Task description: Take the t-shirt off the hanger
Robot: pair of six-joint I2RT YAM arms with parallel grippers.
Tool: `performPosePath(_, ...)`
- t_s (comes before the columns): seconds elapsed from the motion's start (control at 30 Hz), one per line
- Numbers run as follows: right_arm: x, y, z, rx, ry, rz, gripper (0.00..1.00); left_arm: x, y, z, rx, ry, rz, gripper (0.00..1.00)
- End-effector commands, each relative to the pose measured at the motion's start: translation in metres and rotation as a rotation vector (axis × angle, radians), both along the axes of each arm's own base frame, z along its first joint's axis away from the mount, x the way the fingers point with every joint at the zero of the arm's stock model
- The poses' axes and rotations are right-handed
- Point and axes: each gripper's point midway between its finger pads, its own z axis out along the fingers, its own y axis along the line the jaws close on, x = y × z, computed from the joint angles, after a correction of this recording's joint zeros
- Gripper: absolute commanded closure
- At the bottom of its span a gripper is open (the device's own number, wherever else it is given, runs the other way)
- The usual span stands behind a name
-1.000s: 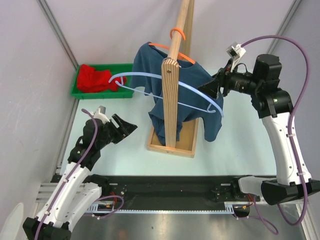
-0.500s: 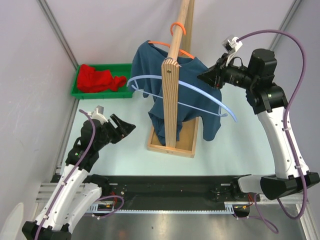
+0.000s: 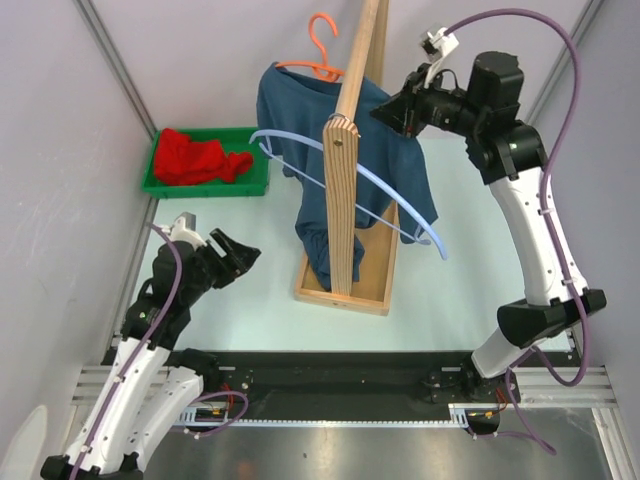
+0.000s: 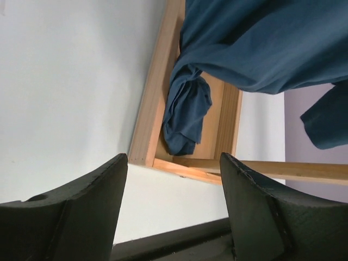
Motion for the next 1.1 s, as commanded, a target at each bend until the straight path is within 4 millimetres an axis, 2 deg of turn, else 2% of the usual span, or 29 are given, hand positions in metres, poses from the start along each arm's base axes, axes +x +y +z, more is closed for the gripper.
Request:
performPosePath(0.0,0.008,0.003,-0.006,-0.006,0.007,-0.045,1.00,0.001,0.020,0.026,0.075,-0.073,0.064,0.27)
performPosePath(0.03,0.004,0.001,-0.003,0.002,-0.012,-0.053,1.00,0.002,0.019,0.027,0.079,-0.074,0.061,0.27)
performPosePath(0.1,0.004,-0.002,-0.011,0.008,-0.001,-0.065,1.00,0.004,0.020,0.032,0.087,-0.080,0.063,0.28)
performPosePath(0.23,0.000,-0.008,-0.043,0.003,0.054,-0.064,1.00,0.015,0.017,0.033,0.054,-0.051,0.033,0.34)
performPosePath(0.27,-0.002,-0.009,-0.050,-0.003,0.063,-0.059,1.00,0.014,0.011,0.033,0.018,-0.043,-0.011,0.35)
performPosePath(0.3,-0.003,-0.010,-0.054,-0.003,0.063,-0.056,1.00,0.021,0.014,0.037,-0.013,-0.061,-0.006,0.37)
performPosePath(0.33,-0.005,-0.010,-0.072,-0.016,0.097,-0.050,1.00,0.024,0.013,0.039,-0.041,-0.066,-0.024,0.37)
performPosePath(0.37,-0.011,-0.013,-0.072,-0.009,0.091,-0.050,1.00,0.022,0.000,0.034,-0.118,-0.030,-0.101,0.37)
performPosePath(0.43,-0.015,-0.018,-0.077,0.009,0.096,-0.048,1.00,0.034,-0.001,0.040,-0.196,-0.060,-0.125,0.38)
performPosePath(0.47,-0.020,-0.021,-0.087,0.011,0.117,-0.048,1.00,0.039,-0.005,0.029,-0.259,-0.003,-0.139,0.38)
performPosePath(0.5,-0.021,-0.024,-0.090,0.022,0.117,-0.041,1.00,0.042,-0.011,0.038,-0.293,-0.043,-0.193,0.38)
performPosePath(0.53,-0.024,-0.024,-0.094,0.030,0.126,-0.035,1.00,0.046,-0.015,0.038,-0.313,-0.040,-0.216,0.37)
performPosePath(0.57,-0.027,-0.024,-0.109,0.030,0.162,-0.031,1.00,0.049,-0.017,0.041,-0.333,-0.039,-0.228,0.37)
performPosePath(0.63,-0.041,-0.023,-0.108,0.050,0.146,0.000,1.00,0.060,-0.018,0.045,-0.332,-0.045,-0.239,0.32)
performPosePath(0.67,-0.046,-0.022,-0.125,0.053,0.188,0.011,1.00,0.063,-0.019,0.053,-0.328,-0.062,-0.245,0.30)
performPosePath(0.7,-0.054,-0.023,-0.118,0.066,0.156,0.025,1.00,0.068,-0.020,0.057,-0.327,-0.078,-0.251,0.27)
performPosePath(0.77,-0.061,-0.022,-0.128,0.074,0.172,0.028,1.00,0.072,-0.026,0.060,-0.360,-0.074,-0.260,0.25)
performPosePath(0.87,-0.074,-0.022,-0.146,0.077,0.195,0.034,1.00,0.071,-0.054,0.071,-0.424,-0.098,-0.367,0.28)
performPosePath(0.9,-0.077,-0.022,-0.161,0.068,0.217,0.030,1.00,0.065,-0.070,0.075,-0.429,-0.110,-0.420,0.30)
performPosePath(0.97,-0.086,-0.023,-0.168,0.071,0.215,0.038,1.00,0.062,-0.089,0.074,-0.439,-0.108,-0.462,0.32)
performPosePath(1.07,-0.097,-0.023,-0.183,0.081,0.239,0.045,1.00,0.060,-0.103,0.076,-0.484,-0.139,-0.475,0.36)
